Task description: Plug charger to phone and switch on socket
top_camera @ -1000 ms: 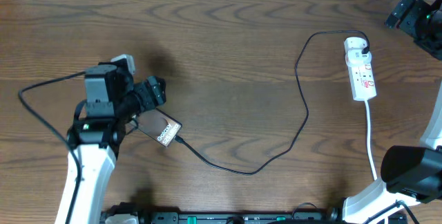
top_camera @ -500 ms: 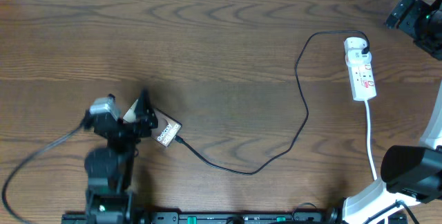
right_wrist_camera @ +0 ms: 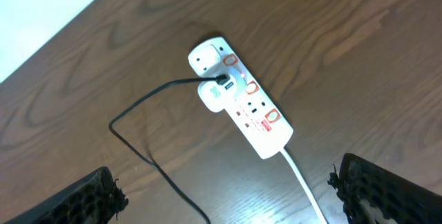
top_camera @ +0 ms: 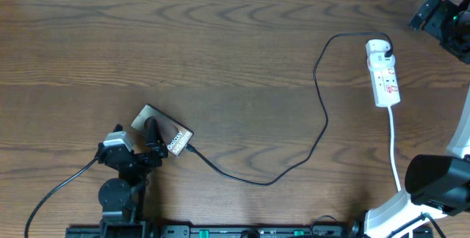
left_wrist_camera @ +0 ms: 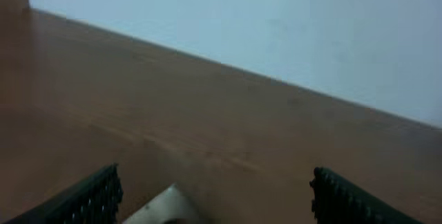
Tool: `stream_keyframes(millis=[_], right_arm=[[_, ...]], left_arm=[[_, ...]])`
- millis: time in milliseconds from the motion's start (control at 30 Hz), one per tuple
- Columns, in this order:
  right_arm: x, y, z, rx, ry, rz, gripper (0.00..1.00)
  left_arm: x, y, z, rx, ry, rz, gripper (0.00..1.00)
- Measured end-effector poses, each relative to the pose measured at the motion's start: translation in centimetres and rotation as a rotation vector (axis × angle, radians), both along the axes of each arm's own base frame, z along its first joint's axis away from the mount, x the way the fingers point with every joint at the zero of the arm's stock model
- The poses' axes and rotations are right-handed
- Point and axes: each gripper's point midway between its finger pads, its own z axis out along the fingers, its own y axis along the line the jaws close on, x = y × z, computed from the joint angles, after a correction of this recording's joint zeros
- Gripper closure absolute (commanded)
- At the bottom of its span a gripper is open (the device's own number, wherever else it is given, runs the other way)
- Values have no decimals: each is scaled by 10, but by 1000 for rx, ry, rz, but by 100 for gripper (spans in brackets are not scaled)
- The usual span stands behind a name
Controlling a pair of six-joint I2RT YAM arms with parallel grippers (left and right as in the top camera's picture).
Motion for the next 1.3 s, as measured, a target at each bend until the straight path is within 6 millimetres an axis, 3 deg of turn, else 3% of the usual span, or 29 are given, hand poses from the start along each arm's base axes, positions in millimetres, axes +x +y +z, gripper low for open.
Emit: stream_keyframes(millis=[1300], right_arm=[[0, 0, 0, 0, 0, 0, 1]], left_arm=[[-1, 5, 2, 7, -7, 14, 15]])
